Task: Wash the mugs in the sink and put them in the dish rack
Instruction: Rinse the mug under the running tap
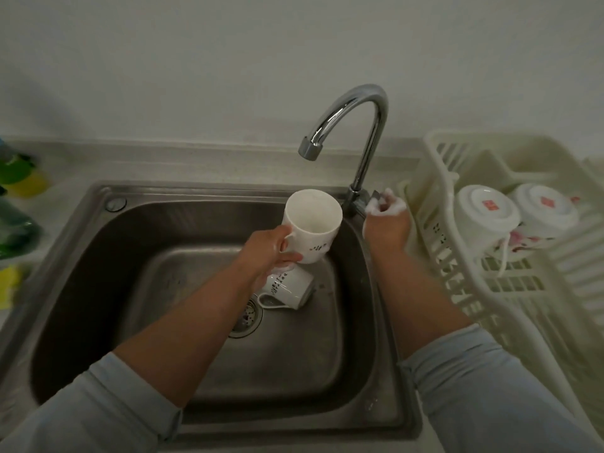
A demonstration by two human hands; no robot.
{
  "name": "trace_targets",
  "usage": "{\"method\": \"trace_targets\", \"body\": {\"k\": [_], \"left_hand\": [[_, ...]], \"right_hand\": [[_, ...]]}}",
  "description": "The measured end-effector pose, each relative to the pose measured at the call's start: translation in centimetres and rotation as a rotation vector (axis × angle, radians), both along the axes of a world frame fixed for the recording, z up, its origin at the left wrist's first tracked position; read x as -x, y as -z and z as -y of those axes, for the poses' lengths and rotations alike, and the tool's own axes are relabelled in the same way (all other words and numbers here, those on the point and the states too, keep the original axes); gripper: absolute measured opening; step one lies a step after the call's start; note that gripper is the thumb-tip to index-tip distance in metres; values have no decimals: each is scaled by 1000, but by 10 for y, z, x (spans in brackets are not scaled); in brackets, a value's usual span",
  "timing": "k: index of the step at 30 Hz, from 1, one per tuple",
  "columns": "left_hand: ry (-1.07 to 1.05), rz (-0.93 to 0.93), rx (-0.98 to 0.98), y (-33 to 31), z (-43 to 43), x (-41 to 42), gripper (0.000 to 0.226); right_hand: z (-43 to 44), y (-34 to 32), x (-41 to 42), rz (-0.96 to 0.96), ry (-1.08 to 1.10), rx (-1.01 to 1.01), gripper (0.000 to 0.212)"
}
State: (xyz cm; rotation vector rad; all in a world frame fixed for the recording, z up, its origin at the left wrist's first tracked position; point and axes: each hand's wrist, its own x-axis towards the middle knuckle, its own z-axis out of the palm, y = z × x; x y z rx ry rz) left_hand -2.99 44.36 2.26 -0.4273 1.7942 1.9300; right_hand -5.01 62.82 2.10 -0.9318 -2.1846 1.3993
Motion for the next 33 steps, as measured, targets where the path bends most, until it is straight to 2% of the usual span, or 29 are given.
{"method": "trace_targets", "body": {"k": [5, 13, 33], "left_hand": [[-6, 9, 43, 10, 9, 10, 21], [68, 46, 3, 14, 6, 15, 32], [15, 94, 37, 19, 13, 7, 36]], "right_hand": [[-6, -3, 18, 52, 40, -22, 33], [-14, 1, 31, 66, 77, -33, 18], [-10, 2, 20, 129, -2, -190, 18]]}}
